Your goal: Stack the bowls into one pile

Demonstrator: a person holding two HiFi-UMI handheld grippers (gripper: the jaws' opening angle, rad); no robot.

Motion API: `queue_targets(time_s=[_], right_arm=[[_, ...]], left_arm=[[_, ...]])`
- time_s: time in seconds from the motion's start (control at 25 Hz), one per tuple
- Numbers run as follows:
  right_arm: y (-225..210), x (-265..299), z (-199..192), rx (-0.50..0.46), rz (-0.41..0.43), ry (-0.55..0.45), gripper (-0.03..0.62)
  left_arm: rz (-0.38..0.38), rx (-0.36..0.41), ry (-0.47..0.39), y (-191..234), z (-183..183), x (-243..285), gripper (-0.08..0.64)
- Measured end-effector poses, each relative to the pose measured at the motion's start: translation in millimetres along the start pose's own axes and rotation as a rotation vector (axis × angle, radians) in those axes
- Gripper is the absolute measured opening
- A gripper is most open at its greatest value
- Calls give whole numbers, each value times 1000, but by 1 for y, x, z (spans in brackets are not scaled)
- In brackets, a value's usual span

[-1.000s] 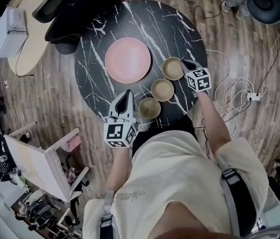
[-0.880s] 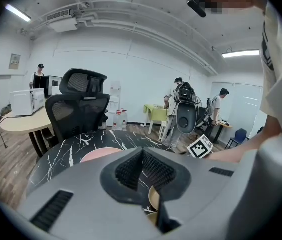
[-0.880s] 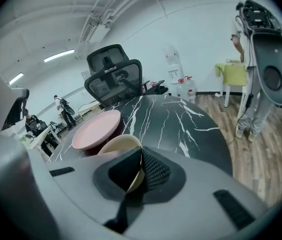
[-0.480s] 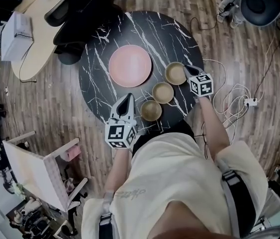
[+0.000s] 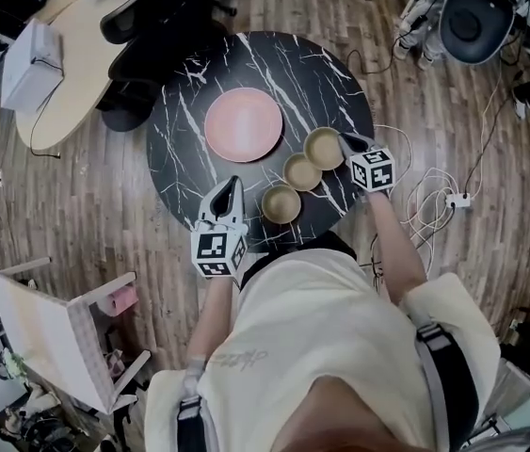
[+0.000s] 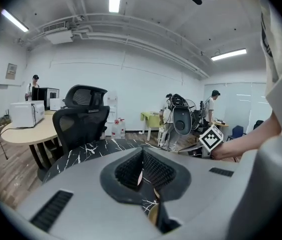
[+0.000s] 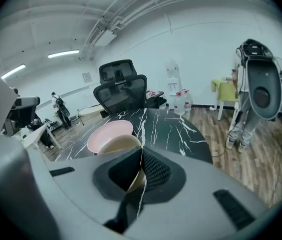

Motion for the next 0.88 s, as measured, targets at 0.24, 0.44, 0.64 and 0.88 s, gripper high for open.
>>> queue_targets(time_s=[0.24,0.44,0.64,0.88], right_arm=[[34,-14,1,-13,21,-7,17],[61,-22,-3,-23,27,2,18],[90,-22,-8,-29,44,11,18],[116,-18,-14,-51,70,27,18]], left_arm=[[-18,5,-7,7,-1,-15,20],[-37,4,-9,13,-1,-29,20],[-53,8,4,19,-8,-42,20],[-51,-2,10,27,-17,-54,20]])
Point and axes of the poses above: the fingertips, and each gripper's own axes: x forward along the fingers, y to its left, z out of its top, the point moved 2 cm from there along -x, backward along the fingers, and after that the axes turned 12 degrees about -x, right-handed, at the moved point
